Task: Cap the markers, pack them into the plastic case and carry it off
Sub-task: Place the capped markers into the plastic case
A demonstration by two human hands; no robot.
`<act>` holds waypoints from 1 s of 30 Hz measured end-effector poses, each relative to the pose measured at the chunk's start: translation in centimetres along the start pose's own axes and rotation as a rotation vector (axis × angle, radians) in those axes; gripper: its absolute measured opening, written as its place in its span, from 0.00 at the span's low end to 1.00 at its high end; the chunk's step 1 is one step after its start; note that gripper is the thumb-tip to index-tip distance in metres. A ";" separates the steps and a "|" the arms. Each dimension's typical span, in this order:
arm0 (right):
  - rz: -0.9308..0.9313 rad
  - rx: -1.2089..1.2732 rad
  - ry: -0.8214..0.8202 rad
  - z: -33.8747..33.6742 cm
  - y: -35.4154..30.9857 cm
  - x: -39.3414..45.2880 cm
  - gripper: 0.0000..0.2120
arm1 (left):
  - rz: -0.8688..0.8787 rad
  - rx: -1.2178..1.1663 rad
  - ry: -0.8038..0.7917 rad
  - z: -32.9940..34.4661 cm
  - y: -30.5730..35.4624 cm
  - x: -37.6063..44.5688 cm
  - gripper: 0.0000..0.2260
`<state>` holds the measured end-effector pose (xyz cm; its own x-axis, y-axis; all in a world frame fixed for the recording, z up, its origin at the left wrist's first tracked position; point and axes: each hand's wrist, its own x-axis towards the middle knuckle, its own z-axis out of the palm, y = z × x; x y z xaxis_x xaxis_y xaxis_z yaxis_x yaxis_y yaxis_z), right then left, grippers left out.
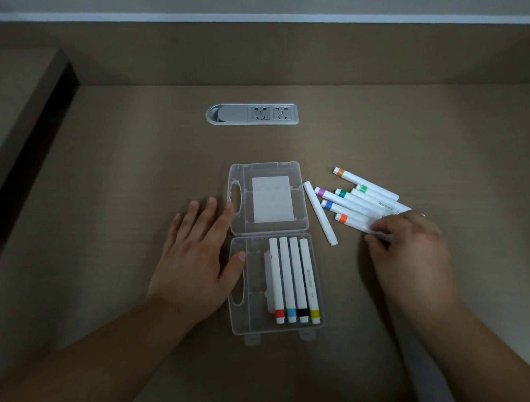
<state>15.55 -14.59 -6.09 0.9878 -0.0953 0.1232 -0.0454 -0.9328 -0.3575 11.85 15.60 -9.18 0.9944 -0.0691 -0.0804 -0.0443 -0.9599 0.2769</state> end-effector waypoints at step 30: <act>0.061 0.145 -0.326 -1.6 -2.9 -3.6 0.06 | 0.000 -0.010 0.002 -0.3 0.1 -0.1 0.34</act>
<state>11.86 -12.08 -4.02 0.9806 -0.0124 -0.1956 -0.1077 -0.8678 -0.4851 11.74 15.59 -8.90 0.9945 -0.0682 -0.0790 -0.0429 -0.9572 0.2864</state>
